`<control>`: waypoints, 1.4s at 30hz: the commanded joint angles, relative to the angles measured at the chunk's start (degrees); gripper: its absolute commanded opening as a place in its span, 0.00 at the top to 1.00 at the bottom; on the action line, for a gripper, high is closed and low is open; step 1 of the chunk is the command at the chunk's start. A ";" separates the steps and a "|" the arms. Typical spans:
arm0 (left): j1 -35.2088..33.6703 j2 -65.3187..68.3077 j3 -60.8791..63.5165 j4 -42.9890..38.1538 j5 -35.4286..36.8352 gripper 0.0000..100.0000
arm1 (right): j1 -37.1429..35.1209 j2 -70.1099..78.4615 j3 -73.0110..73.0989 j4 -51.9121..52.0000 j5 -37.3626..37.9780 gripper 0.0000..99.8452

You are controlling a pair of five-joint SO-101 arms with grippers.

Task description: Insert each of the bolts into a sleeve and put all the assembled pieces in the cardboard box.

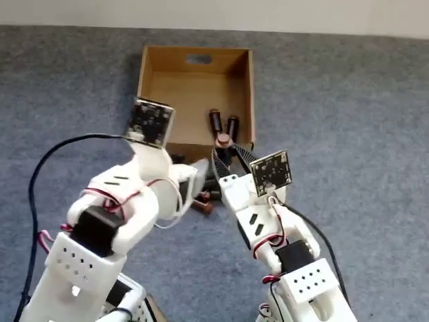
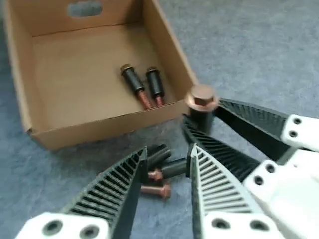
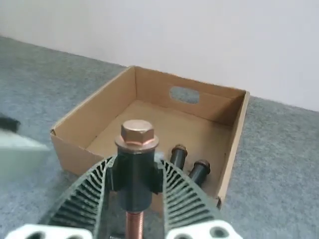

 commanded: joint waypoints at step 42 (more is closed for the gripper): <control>-28.79 -1.01 42.59 -20.31 -25.93 0.99 | 2.86 102.37 -111.16 38.46 -12.04 0.99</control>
